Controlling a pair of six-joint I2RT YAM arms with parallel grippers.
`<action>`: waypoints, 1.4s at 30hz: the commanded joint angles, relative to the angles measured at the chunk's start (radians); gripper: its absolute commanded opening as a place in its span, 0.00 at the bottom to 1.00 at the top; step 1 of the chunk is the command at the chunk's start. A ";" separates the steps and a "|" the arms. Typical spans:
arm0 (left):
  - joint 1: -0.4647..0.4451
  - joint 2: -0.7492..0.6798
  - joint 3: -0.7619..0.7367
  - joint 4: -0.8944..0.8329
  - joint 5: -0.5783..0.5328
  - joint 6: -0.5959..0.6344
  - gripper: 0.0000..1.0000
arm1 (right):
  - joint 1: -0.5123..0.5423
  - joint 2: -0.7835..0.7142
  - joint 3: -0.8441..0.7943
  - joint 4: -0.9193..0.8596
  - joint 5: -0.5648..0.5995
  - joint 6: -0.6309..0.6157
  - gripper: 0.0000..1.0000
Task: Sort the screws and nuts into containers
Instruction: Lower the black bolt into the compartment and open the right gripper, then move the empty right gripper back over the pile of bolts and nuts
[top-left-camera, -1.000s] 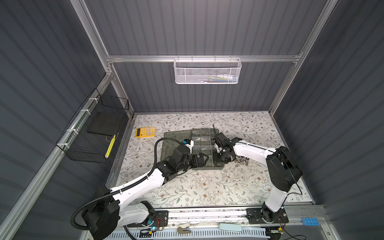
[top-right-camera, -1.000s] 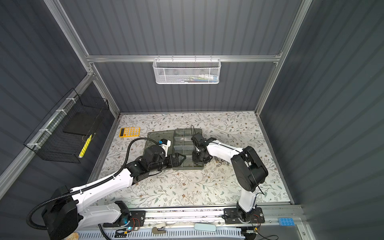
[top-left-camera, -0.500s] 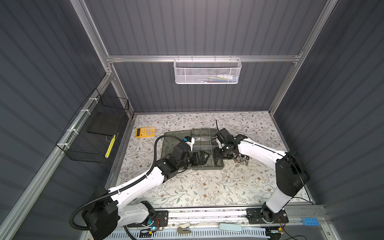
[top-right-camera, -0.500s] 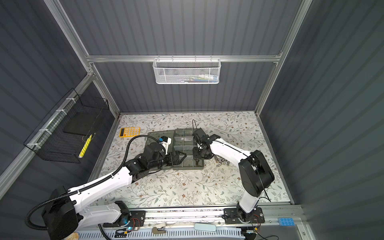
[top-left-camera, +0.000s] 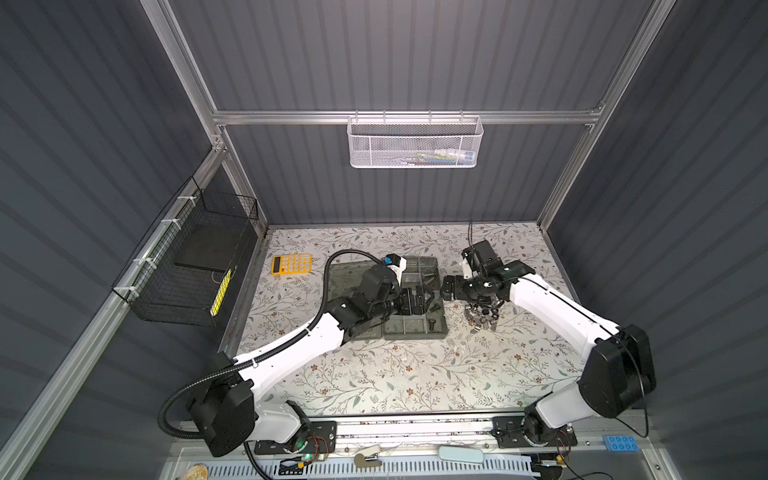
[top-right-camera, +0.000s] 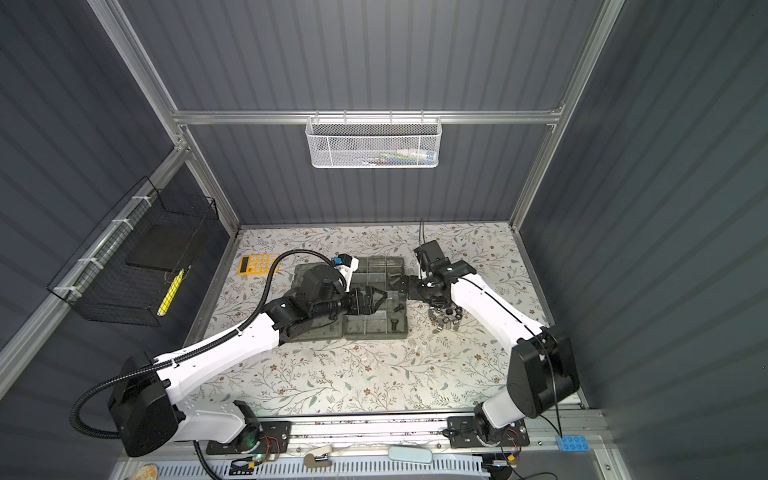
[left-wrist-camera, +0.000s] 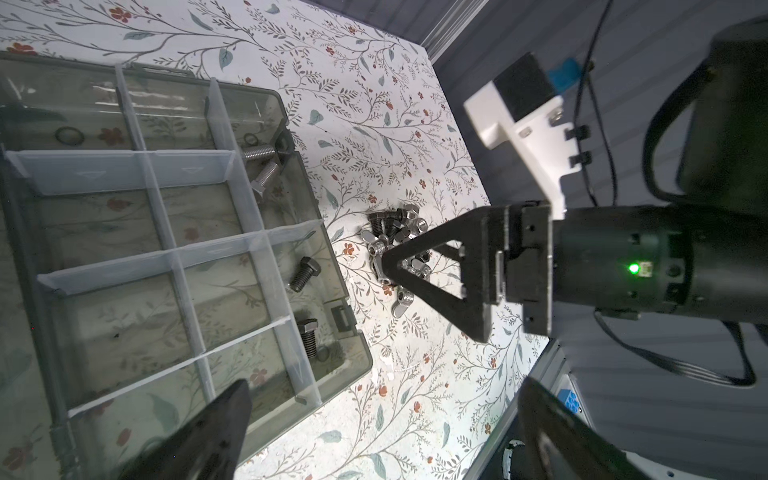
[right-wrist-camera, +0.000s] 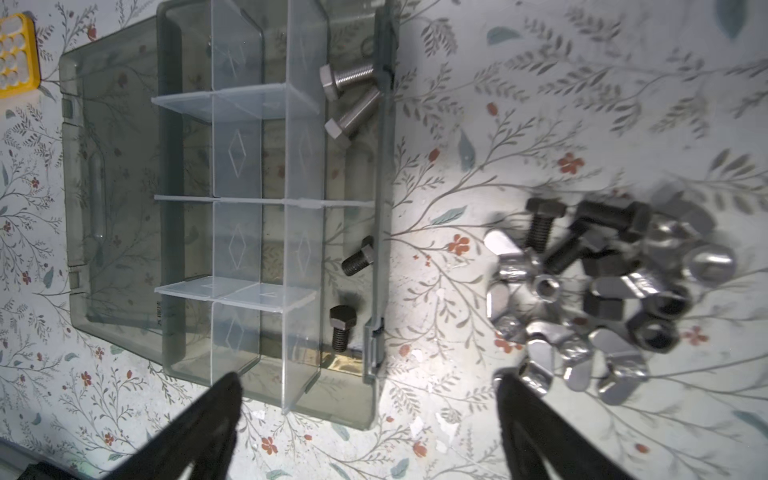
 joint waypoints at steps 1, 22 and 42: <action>-0.014 0.044 0.063 -0.010 0.023 0.045 1.00 | -0.069 -0.058 -0.046 -0.010 -0.015 -0.011 0.99; -0.046 0.346 0.287 0.049 0.109 0.064 1.00 | -0.320 0.178 -0.037 0.106 -0.099 -0.010 0.78; -0.045 0.440 0.354 0.029 0.157 0.120 1.00 | -0.326 0.452 0.115 0.047 0.022 -0.058 0.58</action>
